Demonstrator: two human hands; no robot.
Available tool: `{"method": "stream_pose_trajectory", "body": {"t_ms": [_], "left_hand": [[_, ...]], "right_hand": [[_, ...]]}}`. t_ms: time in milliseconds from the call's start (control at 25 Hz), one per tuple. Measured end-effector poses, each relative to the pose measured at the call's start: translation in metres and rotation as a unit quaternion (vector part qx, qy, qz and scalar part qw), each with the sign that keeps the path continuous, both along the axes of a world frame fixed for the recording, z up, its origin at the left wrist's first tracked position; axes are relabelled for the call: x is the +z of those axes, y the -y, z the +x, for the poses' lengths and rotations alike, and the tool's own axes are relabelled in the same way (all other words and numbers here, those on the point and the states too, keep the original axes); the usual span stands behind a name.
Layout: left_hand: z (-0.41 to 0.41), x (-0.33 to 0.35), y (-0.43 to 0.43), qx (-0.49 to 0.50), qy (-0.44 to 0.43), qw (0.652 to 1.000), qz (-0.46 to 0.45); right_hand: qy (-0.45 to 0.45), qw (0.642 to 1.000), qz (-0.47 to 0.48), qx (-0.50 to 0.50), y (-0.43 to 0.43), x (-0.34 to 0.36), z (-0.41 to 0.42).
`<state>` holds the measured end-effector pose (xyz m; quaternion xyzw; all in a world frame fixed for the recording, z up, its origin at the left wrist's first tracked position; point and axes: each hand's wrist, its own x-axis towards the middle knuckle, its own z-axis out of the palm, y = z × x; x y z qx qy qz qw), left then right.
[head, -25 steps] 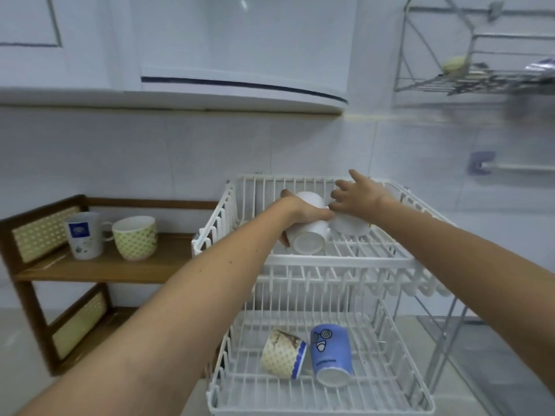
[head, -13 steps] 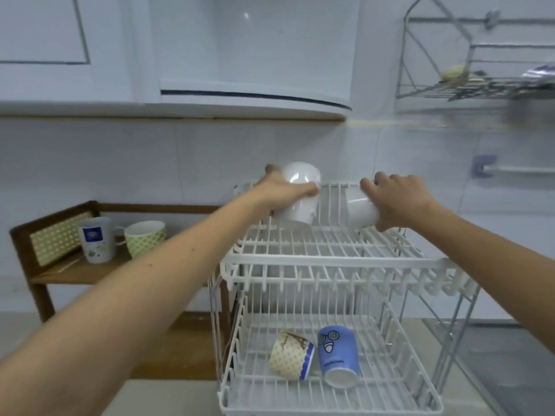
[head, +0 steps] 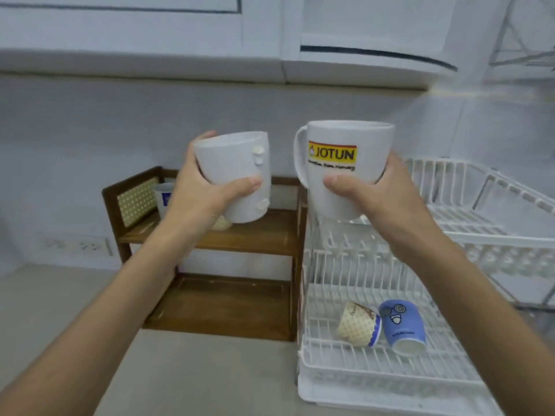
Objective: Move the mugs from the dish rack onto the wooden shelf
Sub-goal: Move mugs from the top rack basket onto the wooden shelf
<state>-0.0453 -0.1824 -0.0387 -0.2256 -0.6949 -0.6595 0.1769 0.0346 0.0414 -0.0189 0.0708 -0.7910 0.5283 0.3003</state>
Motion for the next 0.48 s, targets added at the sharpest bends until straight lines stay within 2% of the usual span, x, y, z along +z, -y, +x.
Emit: {"method": "stream_pose_trajectory", "body": {"t_ms": [120,240,480], "left_hand": [[-0.005,-0.037,0.059,0.078,-0.006,0.995,-0.068],[-0.017,-0.080,0.105,0.126,0.026,0.987,-0.100],[-0.048,-0.163,0.149,0.138,0.126,0.971,-0.147]], "right_hand": [[0.010,0.999,0.038,-0.005,0.066,-0.034,-0.002],[0.024,0.998,0.059,-0.014,0.114,-0.064,-0.014],[0.119,0.992,0.037,0.005,0.163,-0.142,-0.074]]}}
